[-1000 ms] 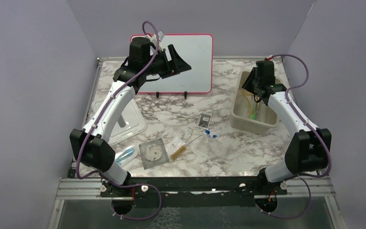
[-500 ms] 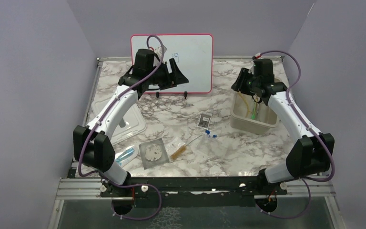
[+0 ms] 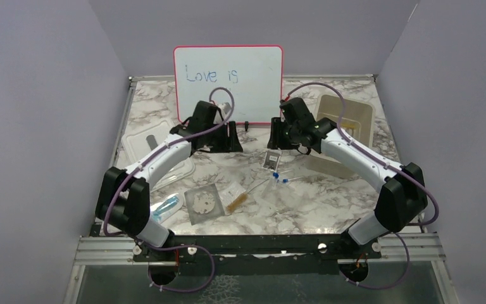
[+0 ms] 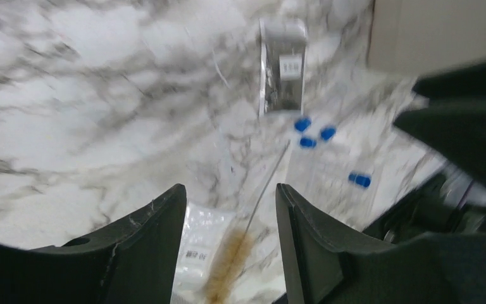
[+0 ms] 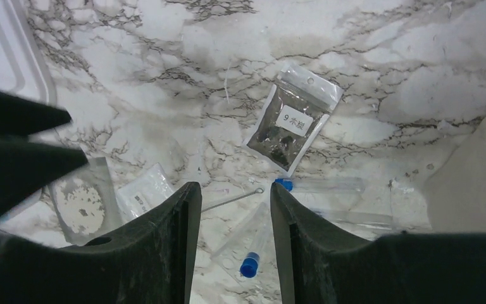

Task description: Organize the chemistry lab equipment

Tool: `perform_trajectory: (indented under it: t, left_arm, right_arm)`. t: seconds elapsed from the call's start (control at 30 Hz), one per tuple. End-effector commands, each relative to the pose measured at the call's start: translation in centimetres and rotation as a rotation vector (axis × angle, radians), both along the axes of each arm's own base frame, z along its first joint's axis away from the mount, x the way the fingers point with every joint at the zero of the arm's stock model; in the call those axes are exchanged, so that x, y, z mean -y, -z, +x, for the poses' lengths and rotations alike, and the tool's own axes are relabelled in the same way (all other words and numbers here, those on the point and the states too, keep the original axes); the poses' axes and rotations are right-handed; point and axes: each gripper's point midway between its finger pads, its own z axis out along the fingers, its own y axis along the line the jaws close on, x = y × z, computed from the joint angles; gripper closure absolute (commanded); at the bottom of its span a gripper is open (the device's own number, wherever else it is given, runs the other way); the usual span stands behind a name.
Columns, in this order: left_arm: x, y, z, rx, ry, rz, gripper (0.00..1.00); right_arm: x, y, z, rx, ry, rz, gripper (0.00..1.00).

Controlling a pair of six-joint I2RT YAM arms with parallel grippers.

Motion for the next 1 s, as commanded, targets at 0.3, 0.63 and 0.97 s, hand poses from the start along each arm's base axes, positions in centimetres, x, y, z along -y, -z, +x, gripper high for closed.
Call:
perform_trajectory:
  t: [0.3,0.63,0.97]
  left_arm:
    - [5.0,7.9,-9.7,-0.066,0.419,0.143,0.61]
    - [7.4,10.9,-11.0,-0.12,0.527,0.182,0.66]
    - [6.0,14.2,-11.8,-0.159,0.546,0.344,0.92]
  right_arm:
    - [2.6,-3.0,-0.1,0.071,0.356,0.17,0.61]
    - [4.5,-3.5,-1.9,0.089,0.432,0.207,0.62]
    - [6.1,-3.6,-2.7,0.108,0.467,0.184,0.62]
